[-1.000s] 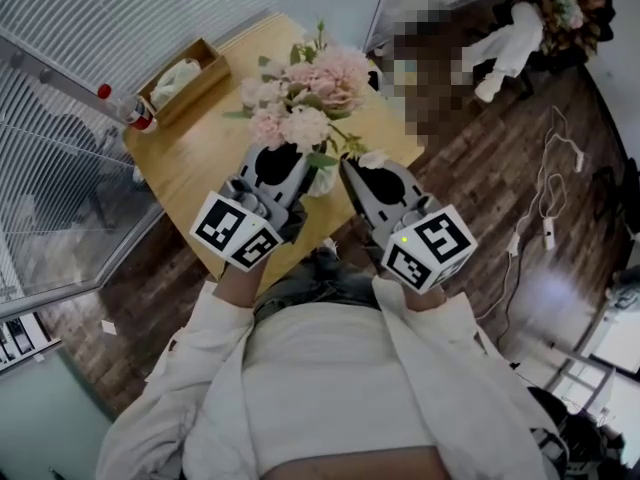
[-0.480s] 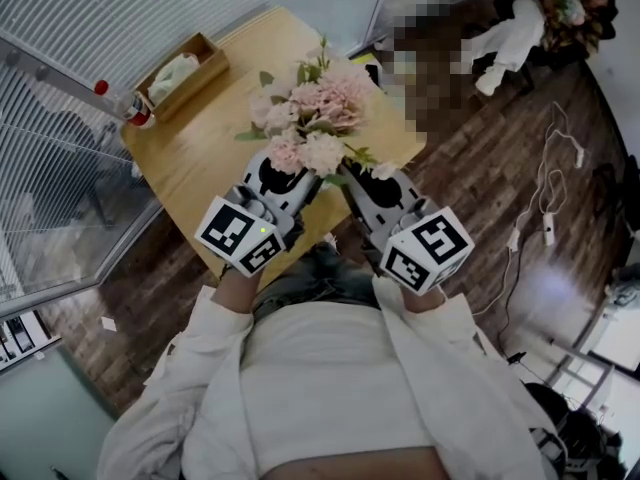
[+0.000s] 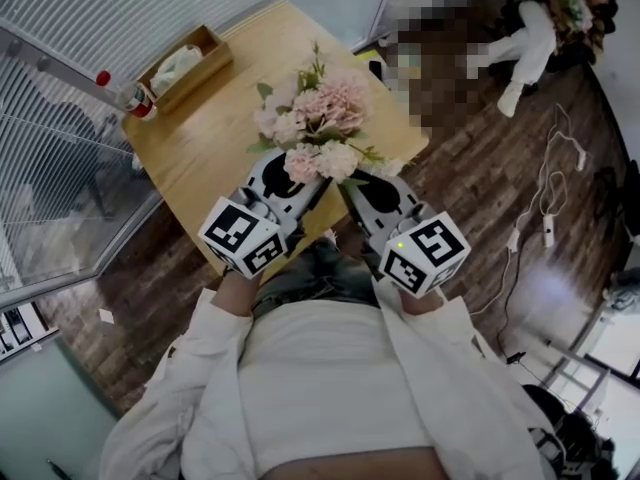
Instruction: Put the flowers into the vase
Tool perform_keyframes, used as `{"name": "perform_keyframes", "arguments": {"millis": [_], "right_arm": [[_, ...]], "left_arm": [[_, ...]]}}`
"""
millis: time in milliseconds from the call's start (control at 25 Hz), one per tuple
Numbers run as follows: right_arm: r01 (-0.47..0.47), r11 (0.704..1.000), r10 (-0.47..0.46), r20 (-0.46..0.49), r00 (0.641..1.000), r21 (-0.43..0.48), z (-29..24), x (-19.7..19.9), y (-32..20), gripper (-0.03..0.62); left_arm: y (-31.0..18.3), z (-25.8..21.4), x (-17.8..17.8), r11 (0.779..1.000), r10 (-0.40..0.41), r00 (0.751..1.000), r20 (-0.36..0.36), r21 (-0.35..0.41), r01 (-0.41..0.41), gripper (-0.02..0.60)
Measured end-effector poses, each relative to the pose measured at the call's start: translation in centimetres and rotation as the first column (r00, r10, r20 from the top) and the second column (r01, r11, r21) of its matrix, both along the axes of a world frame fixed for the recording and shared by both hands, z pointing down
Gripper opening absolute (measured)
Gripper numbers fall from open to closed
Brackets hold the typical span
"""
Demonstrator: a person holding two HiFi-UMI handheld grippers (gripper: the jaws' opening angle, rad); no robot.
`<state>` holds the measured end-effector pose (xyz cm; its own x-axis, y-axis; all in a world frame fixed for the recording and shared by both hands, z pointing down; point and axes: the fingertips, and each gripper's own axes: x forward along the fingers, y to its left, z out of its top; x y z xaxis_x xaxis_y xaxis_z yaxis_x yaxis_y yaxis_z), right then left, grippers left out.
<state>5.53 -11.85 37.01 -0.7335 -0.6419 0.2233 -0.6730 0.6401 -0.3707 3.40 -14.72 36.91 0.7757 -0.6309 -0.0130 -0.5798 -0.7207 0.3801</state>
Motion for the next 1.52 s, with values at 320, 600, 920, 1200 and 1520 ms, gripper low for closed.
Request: {"name": "perform_keyframes", "arguments": {"millis": [320,600,920,1200,1520], "right_arm": [[0.019,1.0,-0.019,-0.002,1.0,-0.009,0.5,-0.3,0.7,0.012],[0.042,0.999,-0.042,0.0,0.999,-0.021,0.8,-1.0,0.6,0.012],[0.067,0.997,-0.067,0.0,0.998,-0.041,1.4,-1.5,1.6,0.012],[0.094,0.995,-0.094,-0.011,0.995,-0.047,1.7,-1.7,2.6,0.012],[0.135,0.99,-0.138,-0.056,0.989,-0.046,1.7,-2.0,4.4,0.012]], "left_arm": [[0.7,0.0,-1.0,0.999,-0.035,0.999,-0.002,-0.03,0.035,0.189],[1.4,0.1,-2.6,0.997,-0.039,0.999,-0.02,-0.062,0.037,0.189],[3.6,1.7,-2.4,0.994,-0.013,1.0,-0.02,-0.112,0.011,0.189],[5.1,0.7,-2.9,0.995,-0.059,0.996,-0.068,-0.083,0.053,0.187],[6.8,1.4,-2.4,0.995,-0.018,1.0,-0.023,-0.098,0.016,0.047]]}}
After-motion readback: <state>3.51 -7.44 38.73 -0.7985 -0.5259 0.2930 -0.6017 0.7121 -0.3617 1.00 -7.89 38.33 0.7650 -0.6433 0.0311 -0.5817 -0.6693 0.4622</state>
